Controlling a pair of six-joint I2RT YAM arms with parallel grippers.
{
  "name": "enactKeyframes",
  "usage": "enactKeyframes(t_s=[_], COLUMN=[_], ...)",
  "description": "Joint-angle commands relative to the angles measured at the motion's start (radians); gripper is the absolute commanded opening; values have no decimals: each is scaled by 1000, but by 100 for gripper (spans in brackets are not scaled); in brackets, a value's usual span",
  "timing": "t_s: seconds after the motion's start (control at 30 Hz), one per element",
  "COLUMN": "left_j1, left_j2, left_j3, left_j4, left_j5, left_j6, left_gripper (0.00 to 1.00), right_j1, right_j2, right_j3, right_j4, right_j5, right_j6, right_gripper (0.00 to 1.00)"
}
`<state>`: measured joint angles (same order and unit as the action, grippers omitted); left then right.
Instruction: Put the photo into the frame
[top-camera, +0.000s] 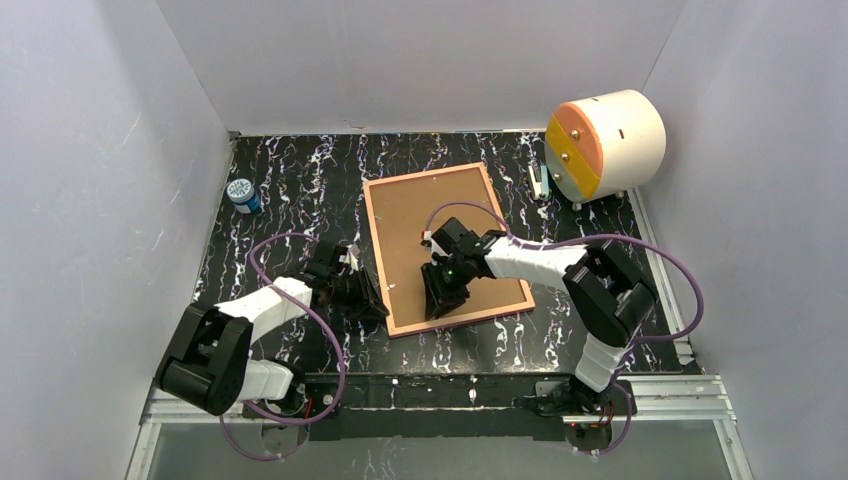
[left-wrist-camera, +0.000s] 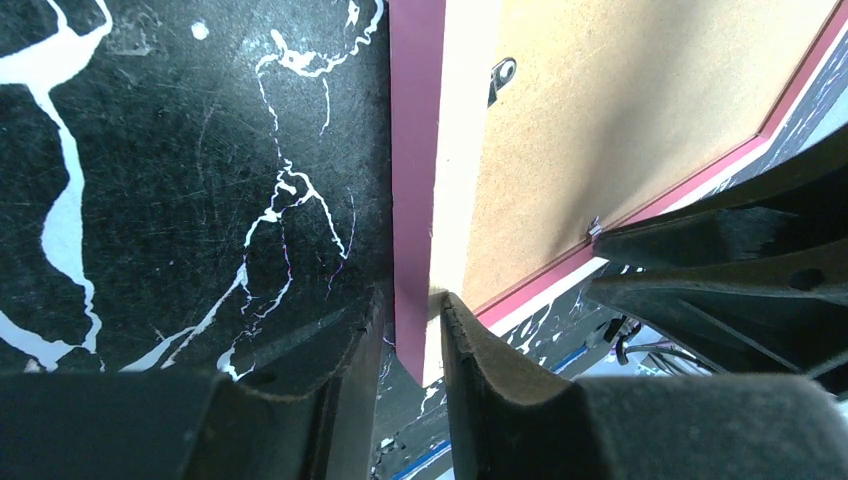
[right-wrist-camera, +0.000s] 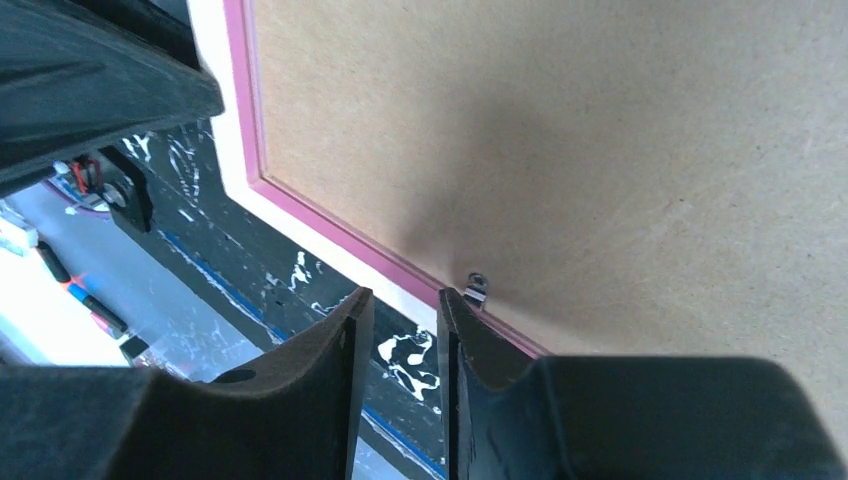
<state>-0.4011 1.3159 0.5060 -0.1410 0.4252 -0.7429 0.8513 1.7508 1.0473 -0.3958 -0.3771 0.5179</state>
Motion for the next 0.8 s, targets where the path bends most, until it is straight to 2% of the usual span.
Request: enactKeyframes(t_s=[0.0, 0.1, 0.2, 0.3, 0.47, 0.63, 0.77], left_j1=[-5, -5, -5, -5, -5, -5, -5], left_j2=[20, 3, -23, -43, -87, -166, -261], left_j3=[-6, 44, 120, 198, 283, 367, 405], left_j4=[-108, -141, -180, -206, -215, -287, -328], left_j5=[-105, -110, -166, -237, -353, -603, -741], left_j6=[50, 79, 120, 153, 171, 159, 154], left_gripper=[26, 30, 34, 36, 39, 49, 60], right_j1=[0, -31, -77, -110, -114, -104, -35], right_j2=[-45, -84, -129, -113, 14, 191, 350], right_j3=[108, 165, 211, 302, 520, 744, 954], right_j4=[-60, -55, -37, -114, -244, -339, -420], right_j5=[-12, 23, 116, 243, 346, 403, 461], right_j6=[-3, 29, 61, 66, 45, 84, 64], right_gripper=[39, 40, 45, 50, 51, 52, 57])
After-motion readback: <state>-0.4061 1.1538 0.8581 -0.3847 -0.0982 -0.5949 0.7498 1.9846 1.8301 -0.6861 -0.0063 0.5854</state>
